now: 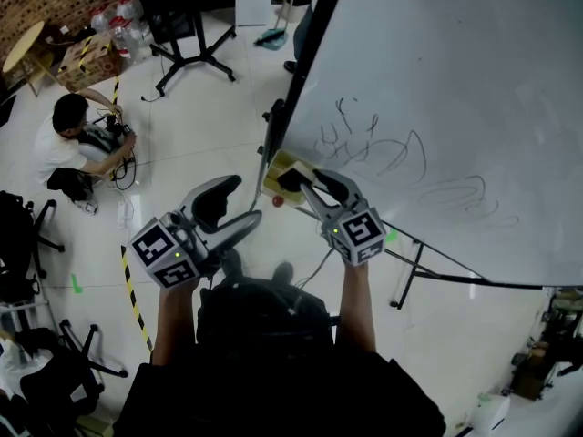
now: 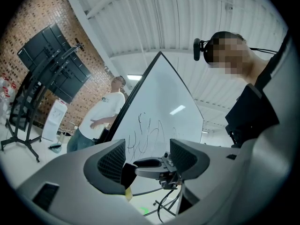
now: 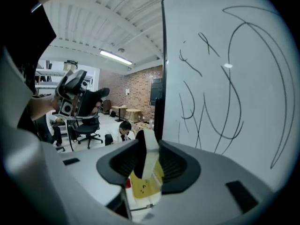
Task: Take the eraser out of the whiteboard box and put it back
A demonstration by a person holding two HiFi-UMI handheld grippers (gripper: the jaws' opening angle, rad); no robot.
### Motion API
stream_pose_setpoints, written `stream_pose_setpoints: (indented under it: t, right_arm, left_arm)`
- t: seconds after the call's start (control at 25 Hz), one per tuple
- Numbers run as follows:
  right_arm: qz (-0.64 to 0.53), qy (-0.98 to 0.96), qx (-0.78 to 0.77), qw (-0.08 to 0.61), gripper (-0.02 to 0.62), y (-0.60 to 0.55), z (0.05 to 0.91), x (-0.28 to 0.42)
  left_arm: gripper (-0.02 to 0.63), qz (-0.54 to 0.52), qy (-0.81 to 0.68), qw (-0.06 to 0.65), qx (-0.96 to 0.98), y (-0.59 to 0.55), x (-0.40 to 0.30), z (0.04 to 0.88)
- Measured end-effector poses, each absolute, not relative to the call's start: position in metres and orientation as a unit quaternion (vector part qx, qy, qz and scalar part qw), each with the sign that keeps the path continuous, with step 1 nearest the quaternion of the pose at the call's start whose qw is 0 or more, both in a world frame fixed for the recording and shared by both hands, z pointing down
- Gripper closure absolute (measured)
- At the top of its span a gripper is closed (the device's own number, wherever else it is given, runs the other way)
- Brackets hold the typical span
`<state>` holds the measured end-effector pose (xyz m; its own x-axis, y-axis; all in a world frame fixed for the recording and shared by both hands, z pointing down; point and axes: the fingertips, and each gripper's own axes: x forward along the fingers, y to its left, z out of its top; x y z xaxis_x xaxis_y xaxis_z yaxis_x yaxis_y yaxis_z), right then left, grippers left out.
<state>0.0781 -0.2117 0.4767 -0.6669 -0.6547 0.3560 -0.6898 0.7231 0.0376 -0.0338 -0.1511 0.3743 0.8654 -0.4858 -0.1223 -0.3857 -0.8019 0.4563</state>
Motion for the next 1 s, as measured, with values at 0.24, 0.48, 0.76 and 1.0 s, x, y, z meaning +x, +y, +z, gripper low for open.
stream_pose_setpoints:
  t: [0.24,0.48,0.76,1.0]
  right_arm:
    - [0.048,-0.922,0.37,0.106,0.44,-0.206,0.43,0.084]
    - [0.041,-0.926,0.371,0.052,0.44,-0.196,0.388,0.093]
    - [0.03,-0.928,0.37,-0.032,0.442,-0.187,0.344,0.105]
    - [0.016,-0.925,0.367,-0.094,0.442,-0.176,0.311,0.115]
  left_arm:
    - [0.313,-0.117,-0.232,0.211,0.942,-0.151,-0.033,0.374]
    - [0.313,-0.119,-0.234,0.208,0.942,-0.149,-0.033,0.371]
    - [0.313,-0.123,-0.233,0.203,0.943,-0.149,-0.03,0.366]
    - [0.313,-0.126,-0.23,0.196,0.945,-0.148,-0.027,0.359]
